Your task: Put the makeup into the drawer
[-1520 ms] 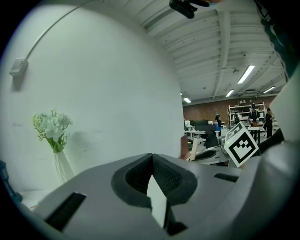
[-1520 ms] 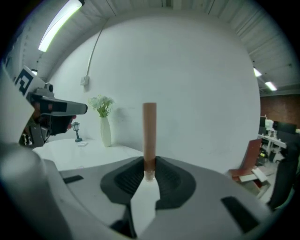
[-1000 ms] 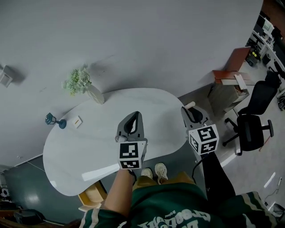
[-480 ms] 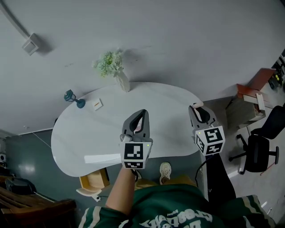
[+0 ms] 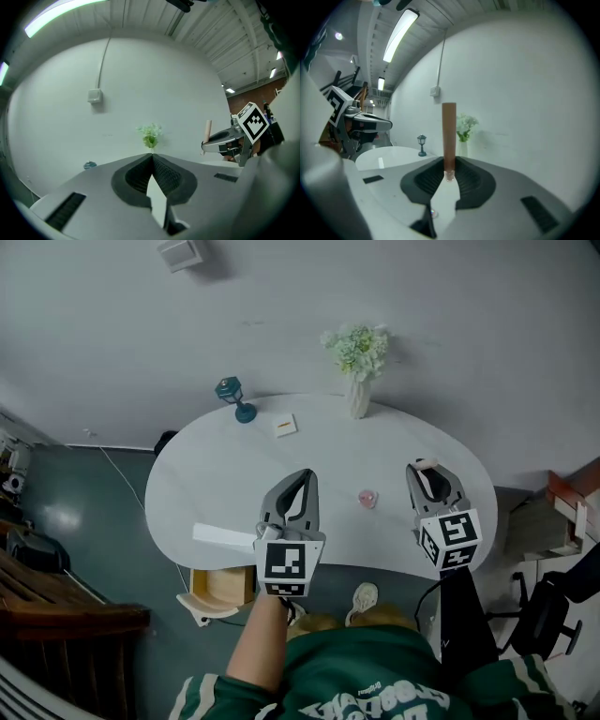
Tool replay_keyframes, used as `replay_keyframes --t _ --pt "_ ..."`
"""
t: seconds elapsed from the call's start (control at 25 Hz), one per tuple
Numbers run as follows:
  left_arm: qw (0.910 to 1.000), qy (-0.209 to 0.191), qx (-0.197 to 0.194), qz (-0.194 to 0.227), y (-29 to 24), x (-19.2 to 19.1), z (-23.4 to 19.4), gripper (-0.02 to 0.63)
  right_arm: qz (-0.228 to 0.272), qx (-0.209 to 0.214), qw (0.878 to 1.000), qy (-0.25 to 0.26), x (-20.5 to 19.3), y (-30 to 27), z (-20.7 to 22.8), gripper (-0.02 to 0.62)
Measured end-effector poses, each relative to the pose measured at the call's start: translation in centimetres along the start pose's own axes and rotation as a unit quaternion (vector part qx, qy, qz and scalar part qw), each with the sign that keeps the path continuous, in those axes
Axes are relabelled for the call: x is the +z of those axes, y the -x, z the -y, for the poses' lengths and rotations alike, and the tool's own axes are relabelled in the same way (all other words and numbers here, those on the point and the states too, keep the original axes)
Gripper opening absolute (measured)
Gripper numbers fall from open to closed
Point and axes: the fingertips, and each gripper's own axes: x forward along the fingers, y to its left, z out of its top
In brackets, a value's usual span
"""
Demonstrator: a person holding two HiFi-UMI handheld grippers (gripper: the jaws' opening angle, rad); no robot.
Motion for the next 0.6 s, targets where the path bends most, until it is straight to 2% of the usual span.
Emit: replay_keyframes --t 0.16,0.28,0.44,0.6 --pt "0.9993 0.007 0.036 -0.004 4.0 -0.9 -6.5 -0.002 0.004 0.048 0.999 0.015 2.1 -3.4 -7.4 0.075" --pt "0.9971 0.013 0.075 -0.006 7.5 -1.4 -11.1 -0.002 0.002 0.102 0.994 0.031 3.7 -6.4 -13.3 0.074" --pt "0.9902 0.0 0.138 -0.021 13.0 -2.9 -16.6 -0.002 0.009 0.171 0.984 0.048 5.2 -9.4 -22.0 0.074" --pt "0.9813 0.003 0.19 -0.029 19.1 -4.6 -21.5 -0.002 0.015 0.233 0.97 0.063 6.0 -11.1 -31.1 0.075"
